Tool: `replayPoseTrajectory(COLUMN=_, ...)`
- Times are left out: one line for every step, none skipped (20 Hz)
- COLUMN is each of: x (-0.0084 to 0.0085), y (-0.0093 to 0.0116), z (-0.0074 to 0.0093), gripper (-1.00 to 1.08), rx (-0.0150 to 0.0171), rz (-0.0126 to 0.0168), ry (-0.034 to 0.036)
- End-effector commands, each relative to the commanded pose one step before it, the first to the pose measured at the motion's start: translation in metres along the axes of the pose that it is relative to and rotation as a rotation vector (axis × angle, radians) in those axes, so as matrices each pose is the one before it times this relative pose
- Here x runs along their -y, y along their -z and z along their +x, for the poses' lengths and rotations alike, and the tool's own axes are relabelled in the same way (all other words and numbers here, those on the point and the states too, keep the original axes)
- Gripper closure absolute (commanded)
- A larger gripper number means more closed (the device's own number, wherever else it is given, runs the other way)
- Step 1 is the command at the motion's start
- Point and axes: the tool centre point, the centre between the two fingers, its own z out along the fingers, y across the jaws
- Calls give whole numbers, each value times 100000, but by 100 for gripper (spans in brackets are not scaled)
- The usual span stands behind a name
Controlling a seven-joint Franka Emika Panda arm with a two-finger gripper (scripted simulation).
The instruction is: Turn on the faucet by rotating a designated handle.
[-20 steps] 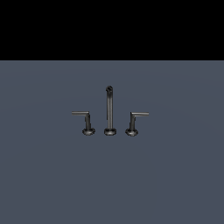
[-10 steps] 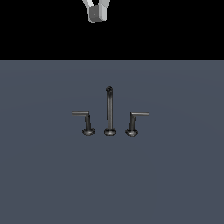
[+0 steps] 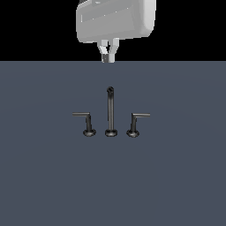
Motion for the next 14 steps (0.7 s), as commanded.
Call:
replayPoseTrajectory(x=494, y=-1704, z=1430, gripper=108, rx=-69, rz=122, ry=-6929)
replayPoseTrajectory(x=196, y=-666, z=566, gripper=108, rx=-15, rz=11, ry=-2703)
replayPoseTrajectory(x=195, y=-666, z=568, gripper=108, rx=-17, rz=8, ry=-2706)
replayPoseTrajectory(x=195, y=-667, z=571, gripper=108, rx=-19, rz=5, ry=-2712)
replayPoseTrajectory(x=195, y=-669, z=574, gripper=108, rx=-22, rz=2, ry=-2721)
replayPoseTrajectory(x=195, y=-671, z=578, gripper=108, rx=-24, rz=-1, ry=-2734)
replayPoseTrajectory(x=196, y=-675, z=583, gripper=108, rx=-27, rz=-4, ry=-2751)
replayPoseTrajectory(x=196, y=-680, z=589, gripper=108, rx=-31, rz=-8, ry=-2773)
replayPoseTrajectory(x=197, y=-686, z=596, gripper=108, rx=-34, rz=-11, ry=-2801)
replayPoseTrajectory(x=199, y=-693, z=605, gripper=108, rx=-38, rz=-14, ry=-2834)
replayPoseTrajectory(x=201, y=-701, z=615, gripper=108, rx=-42, rz=-17, ry=-2873)
replayPoseTrajectory(x=203, y=-709, z=624, gripper=108, rx=-46, rz=-19, ry=-2909)
replayPoseTrajectory(x=204, y=-715, z=632, gripper=108, rx=-49, rz=-21, ry=-2939)
replayPoseTrajectory(x=206, y=-721, z=641, gripper=108, rx=-53, rz=-23, ry=-2970)
